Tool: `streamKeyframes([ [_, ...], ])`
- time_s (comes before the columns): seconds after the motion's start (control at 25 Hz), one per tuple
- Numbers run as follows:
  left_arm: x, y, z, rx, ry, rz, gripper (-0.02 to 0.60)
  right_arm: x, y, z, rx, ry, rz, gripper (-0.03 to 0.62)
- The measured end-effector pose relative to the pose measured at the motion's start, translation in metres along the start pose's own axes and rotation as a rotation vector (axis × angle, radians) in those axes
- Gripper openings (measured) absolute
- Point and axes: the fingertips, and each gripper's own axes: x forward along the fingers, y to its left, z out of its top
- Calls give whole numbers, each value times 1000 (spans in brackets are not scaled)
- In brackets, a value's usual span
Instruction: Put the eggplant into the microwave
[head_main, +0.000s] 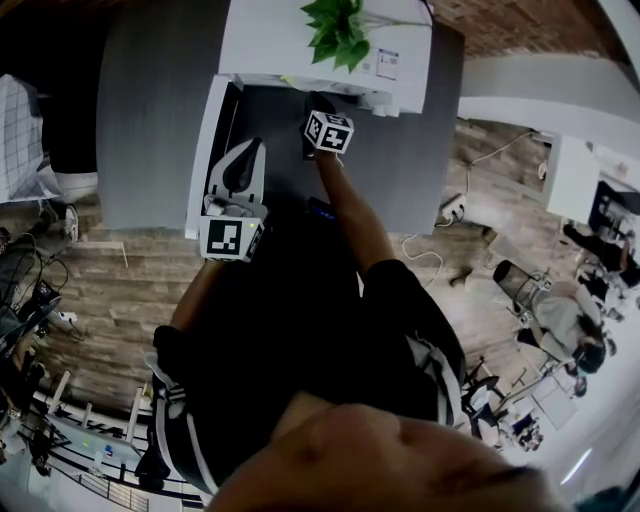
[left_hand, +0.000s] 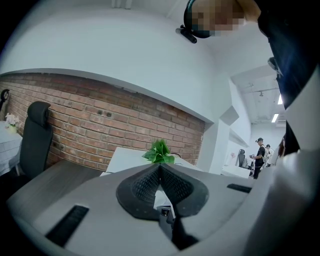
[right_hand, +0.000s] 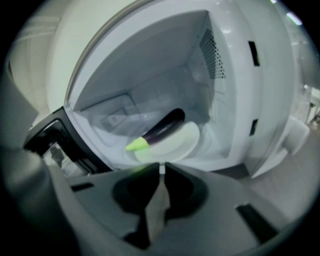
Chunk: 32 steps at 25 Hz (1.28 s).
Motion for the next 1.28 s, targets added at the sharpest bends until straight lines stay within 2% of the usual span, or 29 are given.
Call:
streamKeyframes([
  [0.44,4,4,-4,4,11,0,35,13,-2,13,5,-2,-4,55],
  [0.92,6,9,-5,-27,19,20,35,26,-3,22,17,2,-1,55],
  [1.28,5,9,-4,-10,7,14,35,28,-7,29,21,-3,-6,55],
])
